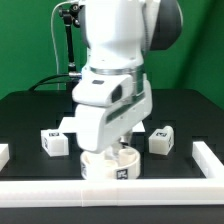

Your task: Assemble stool

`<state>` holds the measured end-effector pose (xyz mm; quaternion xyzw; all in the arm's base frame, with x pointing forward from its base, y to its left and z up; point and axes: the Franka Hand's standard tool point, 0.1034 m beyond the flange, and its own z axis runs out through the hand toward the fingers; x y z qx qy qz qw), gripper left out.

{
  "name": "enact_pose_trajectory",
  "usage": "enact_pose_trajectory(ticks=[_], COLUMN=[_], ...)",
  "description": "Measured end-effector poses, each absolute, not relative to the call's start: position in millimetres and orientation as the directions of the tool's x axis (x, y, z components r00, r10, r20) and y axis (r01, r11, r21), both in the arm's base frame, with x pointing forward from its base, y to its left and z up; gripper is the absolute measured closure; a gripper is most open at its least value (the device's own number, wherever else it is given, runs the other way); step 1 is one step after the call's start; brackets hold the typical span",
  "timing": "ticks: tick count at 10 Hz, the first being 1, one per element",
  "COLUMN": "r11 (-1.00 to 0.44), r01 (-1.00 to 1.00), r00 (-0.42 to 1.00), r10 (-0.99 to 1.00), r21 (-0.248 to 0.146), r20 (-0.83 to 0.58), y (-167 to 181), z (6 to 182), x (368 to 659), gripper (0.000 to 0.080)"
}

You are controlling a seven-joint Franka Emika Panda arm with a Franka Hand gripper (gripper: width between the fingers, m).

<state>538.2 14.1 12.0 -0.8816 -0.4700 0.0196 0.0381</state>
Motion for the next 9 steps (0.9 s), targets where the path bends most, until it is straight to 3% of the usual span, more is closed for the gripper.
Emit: enact_pose_trajectory(ticks=[9], r11=[-0.533], r01=[0.843], r00=[0.536], r10=[0.843], r21=[-0.068], r20=[0.039], y=[98.4], z=[11.8], x=[569.5], gripper=[0.0760])
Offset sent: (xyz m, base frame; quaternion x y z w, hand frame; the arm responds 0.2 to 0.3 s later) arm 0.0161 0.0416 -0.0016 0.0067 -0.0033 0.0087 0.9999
